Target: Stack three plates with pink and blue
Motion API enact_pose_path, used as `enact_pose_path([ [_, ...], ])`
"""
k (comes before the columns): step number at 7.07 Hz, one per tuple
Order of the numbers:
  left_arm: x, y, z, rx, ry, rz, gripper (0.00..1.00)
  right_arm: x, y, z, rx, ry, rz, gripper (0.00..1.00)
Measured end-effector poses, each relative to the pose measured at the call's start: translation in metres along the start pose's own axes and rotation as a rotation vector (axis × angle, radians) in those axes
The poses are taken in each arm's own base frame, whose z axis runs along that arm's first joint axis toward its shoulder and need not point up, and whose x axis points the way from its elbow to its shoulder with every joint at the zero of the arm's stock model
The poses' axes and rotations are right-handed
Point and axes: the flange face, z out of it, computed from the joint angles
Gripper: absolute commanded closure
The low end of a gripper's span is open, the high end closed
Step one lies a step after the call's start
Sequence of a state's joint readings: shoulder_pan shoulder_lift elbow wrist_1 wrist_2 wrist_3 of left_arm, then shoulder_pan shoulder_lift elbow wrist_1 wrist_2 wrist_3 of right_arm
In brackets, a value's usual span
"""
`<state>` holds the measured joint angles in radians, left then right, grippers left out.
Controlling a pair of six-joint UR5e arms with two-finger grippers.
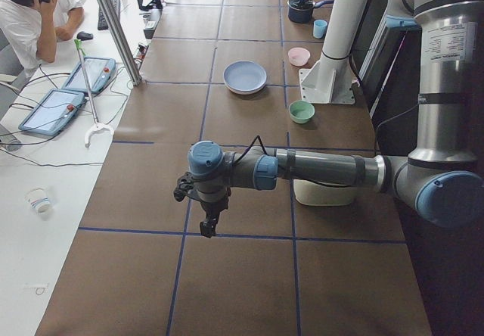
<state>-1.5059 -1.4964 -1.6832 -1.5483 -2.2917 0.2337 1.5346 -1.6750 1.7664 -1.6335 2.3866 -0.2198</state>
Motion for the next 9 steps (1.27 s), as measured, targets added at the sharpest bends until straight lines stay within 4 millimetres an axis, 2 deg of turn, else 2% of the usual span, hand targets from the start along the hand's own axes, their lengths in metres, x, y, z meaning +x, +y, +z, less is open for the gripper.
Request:
enact_pose_path([
  [2,-0.003,0.012,0.013,-0.016,0.073,-0.091,0.00,0.003,-0.002,0.003,-0.005,0.001,0.008,0.00],
  [4,-0.002,0.016,0.016,-0.022,0.108,-0.140,0.00,0.006,-0.001,0.006,-0.012,0.000,0.014,0.00],
  [9,-0.014,0.023,0.003,0.007,0.098,-0.234,0.00,0.011,0.002,0.012,-0.019,-0.010,0.026,0.00],
])
